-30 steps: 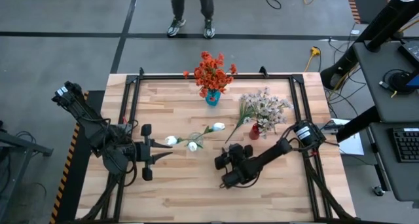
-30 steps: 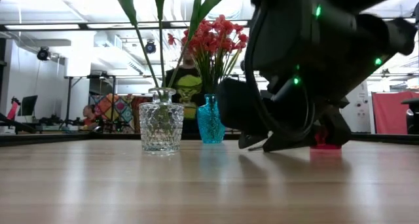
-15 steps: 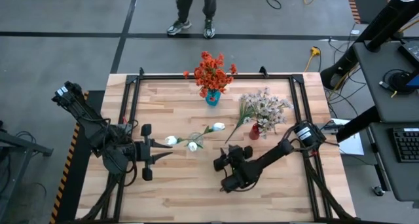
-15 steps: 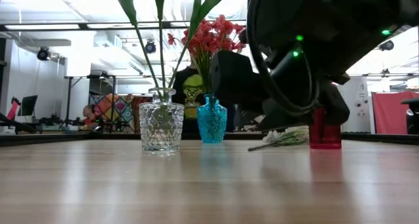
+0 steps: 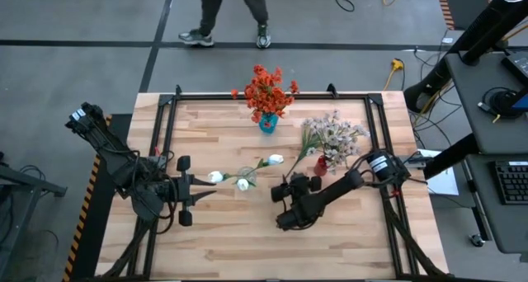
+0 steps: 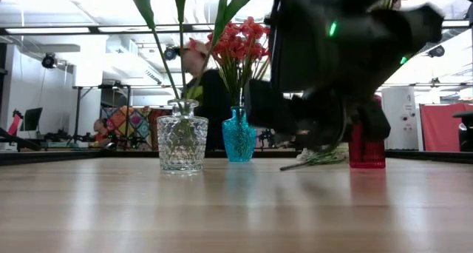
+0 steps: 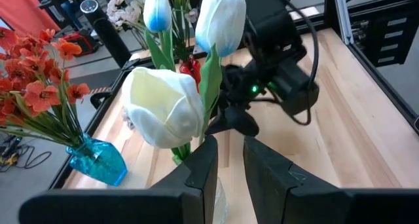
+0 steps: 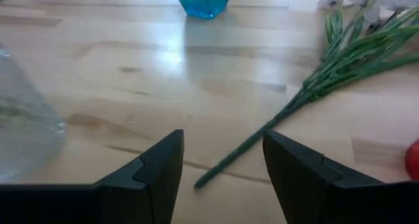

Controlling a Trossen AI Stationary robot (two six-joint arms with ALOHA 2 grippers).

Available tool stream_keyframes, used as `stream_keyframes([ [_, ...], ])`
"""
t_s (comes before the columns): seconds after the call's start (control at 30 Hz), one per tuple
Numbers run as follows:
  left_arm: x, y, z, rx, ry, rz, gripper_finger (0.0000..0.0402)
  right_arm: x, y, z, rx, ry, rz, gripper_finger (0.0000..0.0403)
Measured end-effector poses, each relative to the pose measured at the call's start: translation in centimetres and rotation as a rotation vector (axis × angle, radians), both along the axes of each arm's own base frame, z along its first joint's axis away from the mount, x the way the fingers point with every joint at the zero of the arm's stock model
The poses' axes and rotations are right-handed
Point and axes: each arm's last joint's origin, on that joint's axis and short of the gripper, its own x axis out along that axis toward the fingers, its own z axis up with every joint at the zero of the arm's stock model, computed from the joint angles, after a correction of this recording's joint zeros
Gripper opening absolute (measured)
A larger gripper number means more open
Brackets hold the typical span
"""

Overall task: Sort flowers into vase by color
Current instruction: Put the white flowers into the red vase

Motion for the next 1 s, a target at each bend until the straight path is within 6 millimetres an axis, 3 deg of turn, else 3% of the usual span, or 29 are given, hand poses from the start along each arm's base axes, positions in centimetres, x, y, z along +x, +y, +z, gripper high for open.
stream_keyframes([
  [0.2,0.0,0.0,0.0,0.000,0.000,0.000,0.0058,0.4,-0.2,-2.6,0.007,0.024,-0.013,0.0201],
  [0.37,0.0,0.0,0.0,0.000,0.000,0.000,0.0058,0.4,0.0,-3.1,0.037,0.034,-0.011,0.0201],
  [0.87,0.0,0.0,0.0,0.001,0.000,0.000,0.0058,1.8,5.0,-0.3,0.196,0.042,0.141,0.0201],
  [1.0,0.0,0.0,0.0,0.004,0.000,-0.001,0.0058,1.7,4.9,0.3,0.147,0.010,0.107,0.0201],
])
